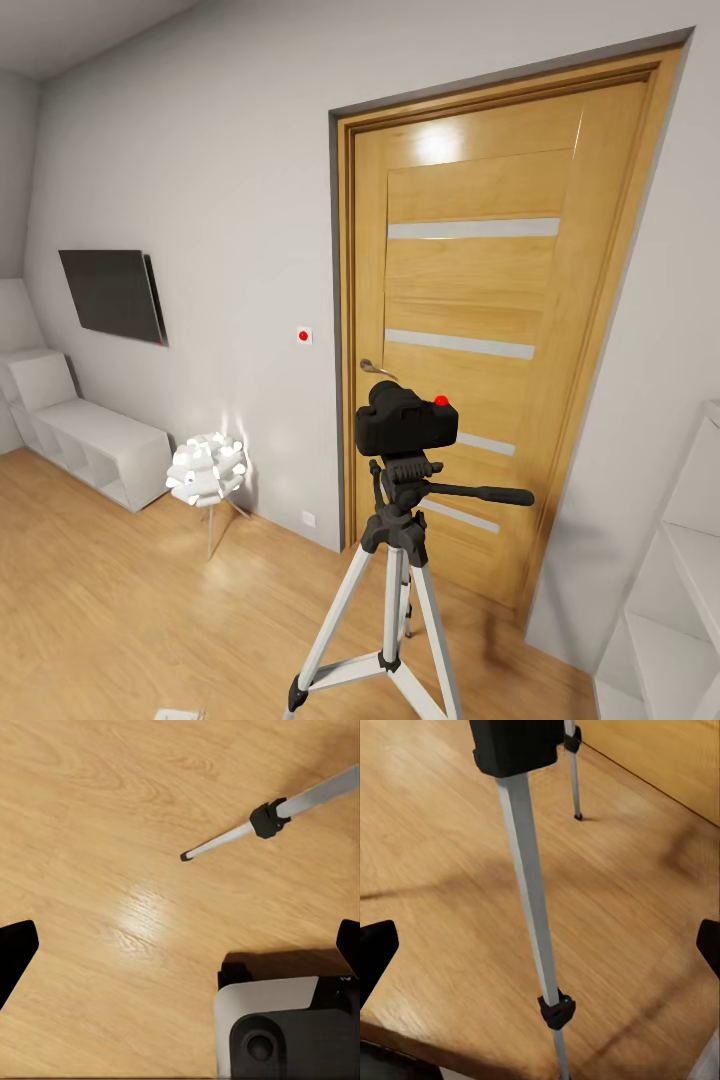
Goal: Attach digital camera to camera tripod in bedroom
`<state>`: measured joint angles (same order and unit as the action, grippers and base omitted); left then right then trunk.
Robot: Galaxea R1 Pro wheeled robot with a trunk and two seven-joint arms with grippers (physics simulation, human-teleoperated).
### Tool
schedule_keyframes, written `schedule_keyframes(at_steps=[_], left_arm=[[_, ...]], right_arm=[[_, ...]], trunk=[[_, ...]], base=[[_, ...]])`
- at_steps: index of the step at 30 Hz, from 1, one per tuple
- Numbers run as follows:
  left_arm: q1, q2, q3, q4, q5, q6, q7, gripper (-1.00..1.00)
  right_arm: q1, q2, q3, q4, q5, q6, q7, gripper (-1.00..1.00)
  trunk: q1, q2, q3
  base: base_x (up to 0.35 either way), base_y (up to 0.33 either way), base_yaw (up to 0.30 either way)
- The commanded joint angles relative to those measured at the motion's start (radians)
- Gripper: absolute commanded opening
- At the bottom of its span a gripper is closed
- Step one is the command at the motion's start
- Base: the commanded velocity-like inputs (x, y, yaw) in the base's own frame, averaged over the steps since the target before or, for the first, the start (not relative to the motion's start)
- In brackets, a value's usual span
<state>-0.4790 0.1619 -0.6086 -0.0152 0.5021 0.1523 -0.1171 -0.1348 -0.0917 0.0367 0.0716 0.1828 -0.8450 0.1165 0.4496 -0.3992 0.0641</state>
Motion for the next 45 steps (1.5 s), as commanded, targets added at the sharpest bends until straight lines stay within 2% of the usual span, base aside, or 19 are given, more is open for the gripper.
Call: schedule_keyframes(at_steps=[1,2,11,13,23,25,31,37,45], left_arm=[[0.001,0.001,-0.008,-0.002,0.01,0.006,-0.002,1.0],[0.006,0.0,-0.008,-0.002,0.01,0.006,-0.002,1.0],[0.024,0.001,-0.008,-0.002,0.012,0.007,-0.001,1.0],[0.038,0.001,-0.008,-0.002,0.011,0.007,-0.001,1.0],[0.061,0.001,-0.008,-0.002,0.011,0.008,-0.001,1.0],[0.067,0.001,-0.008,-0.002,0.012,0.031,-0.001,1.0],[0.073,0.002,-0.008,-0.002,0.012,0.066,-0.002,1.0],[0.074,0.005,-0.008,-0.002,0.012,0.072,-0.002,1.0],[0.074,0.005,-0.008,-0.002,0.012,0.074,-0.002,1.0]], right_arm=[[-0.001,0.0,0.003,0.004,-0.004,0.01,0.003,1.0],[-0.001,0.0,0.003,0.004,-0.005,0.063,0.003,1.0],[0.006,0.0,0.003,0.004,-0.003,0.184,0.003,1.0],[0.007,0.0,0.003,0.004,-0.004,0.255,0.004,1.0],[0.009,0.0,0.003,0.004,-0.003,0.411,0.007,1.0],[0.009,0.001,0.003,0.004,-0.003,0.475,0.008,1.0],[0.009,0.001,0.002,0.004,-0.004,0.517,0.008,1.0],[0.009,0.001,0.002,0.004,-0.005,0.522,0.008,1.0],[0.009,0.001,0.0,0.004,-0.006,0.529,0.007,1.0]], trunk=[[0.0,-0.001,0.0],[0.0,-0.001,0.0],[0.0,-0.001,0.0],[0.0,-0.001,0.0],[0.0,-0.001,0.0],[0.0,-0.001,0.0],[0.0,-0.001,0.0],[0.0,-0.001,0.0],[0.0,-0.001,0.0]], base=[[0.0,0.0,0.0],[0.0,0.0,0.0],[0.0,0.0,0.0],[0.0,0.0,0.0],[-0.032,0.055,0.0],[-0.142,0.228,0.0],[-0.181,0.259,0.0],[-0.199,0.271,-0.001],[-0.18,0.276,-0.214]])
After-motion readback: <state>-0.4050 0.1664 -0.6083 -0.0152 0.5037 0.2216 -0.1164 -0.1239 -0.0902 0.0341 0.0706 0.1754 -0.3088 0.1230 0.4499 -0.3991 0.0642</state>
